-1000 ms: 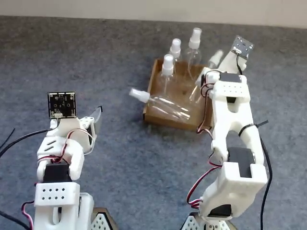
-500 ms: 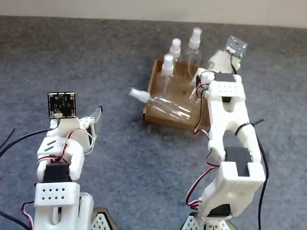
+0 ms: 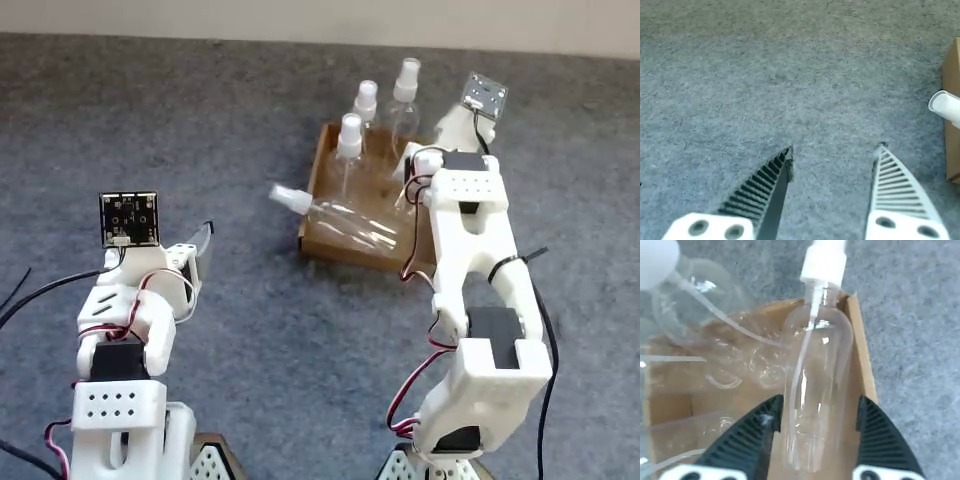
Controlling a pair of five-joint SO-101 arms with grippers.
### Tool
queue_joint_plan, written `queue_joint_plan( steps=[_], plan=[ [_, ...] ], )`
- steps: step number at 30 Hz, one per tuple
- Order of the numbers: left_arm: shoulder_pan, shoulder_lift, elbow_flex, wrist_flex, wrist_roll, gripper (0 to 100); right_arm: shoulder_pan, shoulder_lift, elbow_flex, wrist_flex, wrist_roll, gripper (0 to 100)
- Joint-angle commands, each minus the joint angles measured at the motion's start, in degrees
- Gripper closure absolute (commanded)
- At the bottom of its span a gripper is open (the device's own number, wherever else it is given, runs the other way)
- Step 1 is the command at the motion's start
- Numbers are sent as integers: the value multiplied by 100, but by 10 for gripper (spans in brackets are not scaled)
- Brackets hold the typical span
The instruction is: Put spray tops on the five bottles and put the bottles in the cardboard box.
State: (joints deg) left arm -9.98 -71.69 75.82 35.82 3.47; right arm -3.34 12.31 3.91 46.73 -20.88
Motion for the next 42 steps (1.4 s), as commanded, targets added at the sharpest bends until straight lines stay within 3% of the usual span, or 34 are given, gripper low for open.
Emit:
queue_joint_plan(
  steps=[1, 34, 42],
  plan=[
    [-57, -13, -31, -149, -18, 770, -92, -31, -277, -66, 70, 733],
    [-57, -13, -31, -149, -18, 770, -189, 330, -268, -154, 79, 725],
    [-57, -13, -31, -149, -18, 770, -207, 321, -259, -154, 352, 793]
  ],
)
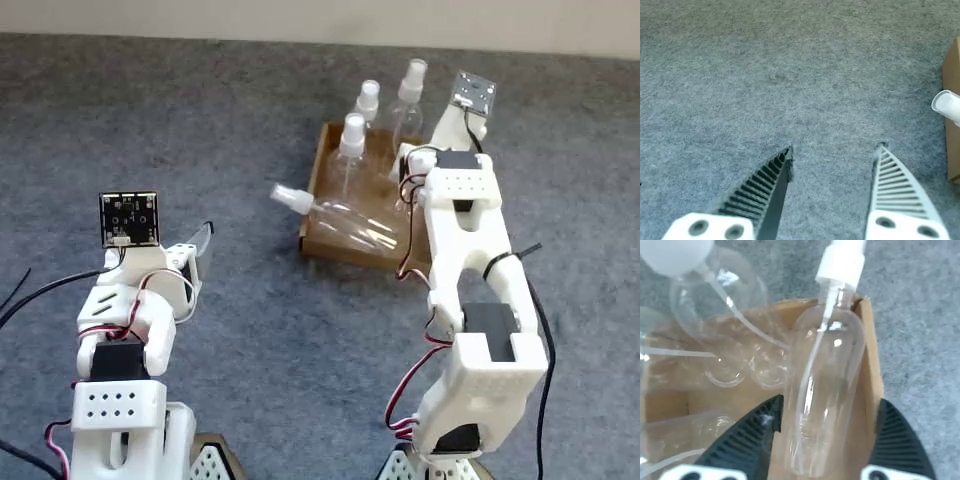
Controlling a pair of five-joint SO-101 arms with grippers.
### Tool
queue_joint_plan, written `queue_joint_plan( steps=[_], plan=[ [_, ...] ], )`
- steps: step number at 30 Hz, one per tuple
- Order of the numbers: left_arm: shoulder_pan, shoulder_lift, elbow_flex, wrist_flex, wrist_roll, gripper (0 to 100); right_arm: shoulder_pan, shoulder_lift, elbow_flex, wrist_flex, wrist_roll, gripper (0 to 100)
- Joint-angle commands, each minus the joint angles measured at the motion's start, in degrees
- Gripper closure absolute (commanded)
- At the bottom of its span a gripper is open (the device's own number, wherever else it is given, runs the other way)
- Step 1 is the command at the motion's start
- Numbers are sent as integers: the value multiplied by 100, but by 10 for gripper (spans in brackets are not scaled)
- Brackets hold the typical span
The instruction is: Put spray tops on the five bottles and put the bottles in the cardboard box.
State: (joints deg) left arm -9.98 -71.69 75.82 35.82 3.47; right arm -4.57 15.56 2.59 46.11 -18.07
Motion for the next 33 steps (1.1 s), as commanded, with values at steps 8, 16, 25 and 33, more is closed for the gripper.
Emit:
queue_joint_plan(
  steps=[8, 16, 25, 33],
  plan=[
    [-57, -13, -31, -149, -18, 770, -92, 4, 22, -92, 70, 793],
    [-66, -13, -31, -149, -18, 770, -171, 4, 171, -84, 70, 792],
    [-75, -13, -31, -149, -18, 770, -163, 13, 374, -84, 79, 792],
    [-75, -13, -31, -149, -18, 770, -171, 31, 418, -84, 97, 792]
  ],
)
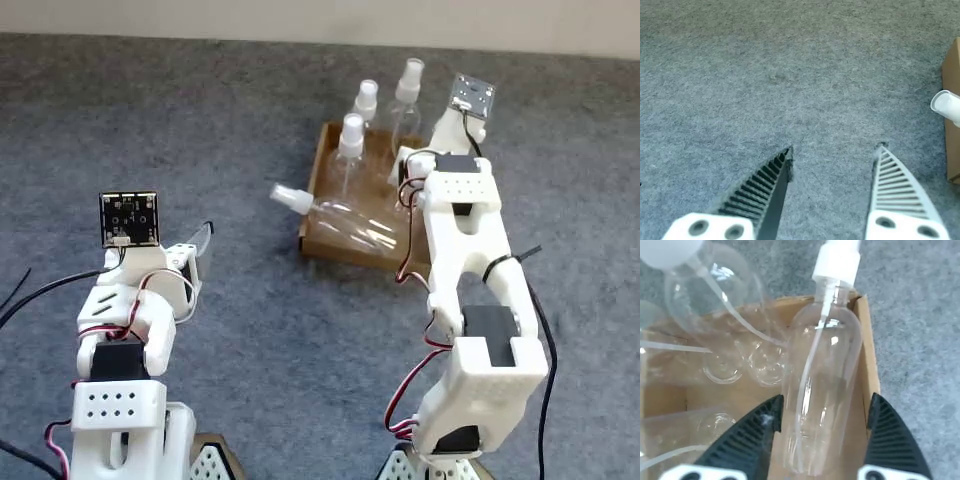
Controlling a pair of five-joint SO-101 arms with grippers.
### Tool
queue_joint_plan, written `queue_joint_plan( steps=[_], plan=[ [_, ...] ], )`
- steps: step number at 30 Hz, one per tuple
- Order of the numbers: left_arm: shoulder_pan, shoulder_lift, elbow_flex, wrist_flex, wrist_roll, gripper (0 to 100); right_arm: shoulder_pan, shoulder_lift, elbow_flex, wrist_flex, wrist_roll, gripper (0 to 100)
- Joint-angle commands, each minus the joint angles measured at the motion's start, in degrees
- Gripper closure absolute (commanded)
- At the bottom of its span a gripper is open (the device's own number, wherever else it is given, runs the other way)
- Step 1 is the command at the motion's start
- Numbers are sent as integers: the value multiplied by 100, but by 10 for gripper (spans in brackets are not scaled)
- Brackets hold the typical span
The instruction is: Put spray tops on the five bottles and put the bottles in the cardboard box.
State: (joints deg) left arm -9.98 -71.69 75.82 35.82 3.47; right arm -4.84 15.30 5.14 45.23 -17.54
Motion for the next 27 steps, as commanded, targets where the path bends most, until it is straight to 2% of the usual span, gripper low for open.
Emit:
queue_joint_plan(
  steps=[1, 16, 22, 27],
  plan=[
    [-75, -13, -31, -149, -18, 770, -145, 92, 224, 4, 44, 792],
    [-75, -13, -31, -149, -18, 770, -119, 716, 198, 4, 62, 798],
    [-75, -13, -31, -149, -18, 770, -119, 681, 198, 4, 62, 947],
    [-75, -13, -31, -149, -18, 770, -119, 321, 84, 13, 62, 950]
  ],
)
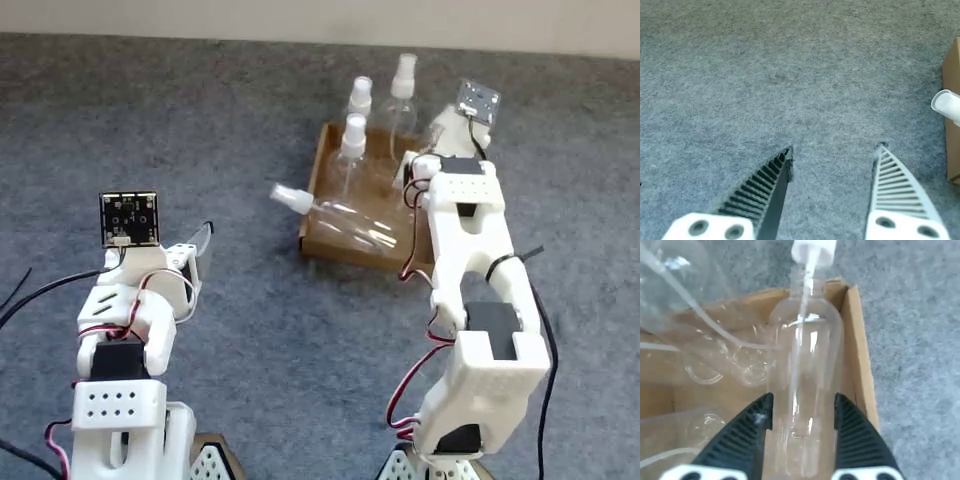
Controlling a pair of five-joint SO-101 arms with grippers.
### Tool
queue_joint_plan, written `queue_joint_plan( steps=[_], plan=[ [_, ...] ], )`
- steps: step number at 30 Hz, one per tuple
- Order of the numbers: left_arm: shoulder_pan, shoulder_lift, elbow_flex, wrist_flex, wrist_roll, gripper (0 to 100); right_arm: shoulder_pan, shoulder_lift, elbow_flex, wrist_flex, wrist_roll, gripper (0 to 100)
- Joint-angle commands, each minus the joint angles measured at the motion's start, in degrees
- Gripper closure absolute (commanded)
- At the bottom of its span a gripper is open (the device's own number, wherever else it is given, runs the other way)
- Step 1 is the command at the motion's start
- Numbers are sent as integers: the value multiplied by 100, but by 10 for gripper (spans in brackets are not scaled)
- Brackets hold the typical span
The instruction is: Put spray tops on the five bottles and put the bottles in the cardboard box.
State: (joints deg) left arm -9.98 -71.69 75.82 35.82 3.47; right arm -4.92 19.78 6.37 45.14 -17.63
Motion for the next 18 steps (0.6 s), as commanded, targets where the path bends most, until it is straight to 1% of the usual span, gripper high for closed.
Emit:
queue_joint_plan(
  steps=[1, 5, 10, 16, 18],
  plan=[
    [-75, -13, -31, -149, -18, 770, -110, -286, -22, 66, 70, 950],
    [-75, -13, -31, -149, -18, 770, -110, -910, -13, 374, 70, 952],
    [-75, -13, -31, -149, -18, 770, -92, -1710, 4, 409, 70, 954],
    [-75, -13, -31, -149, -18, 770, 330, -2325, 13, 418, 70, 954],
    [-75, -13, -31, -149, -18, 770, 356, -2369, 13, 505, 70, 951]
  ],
)
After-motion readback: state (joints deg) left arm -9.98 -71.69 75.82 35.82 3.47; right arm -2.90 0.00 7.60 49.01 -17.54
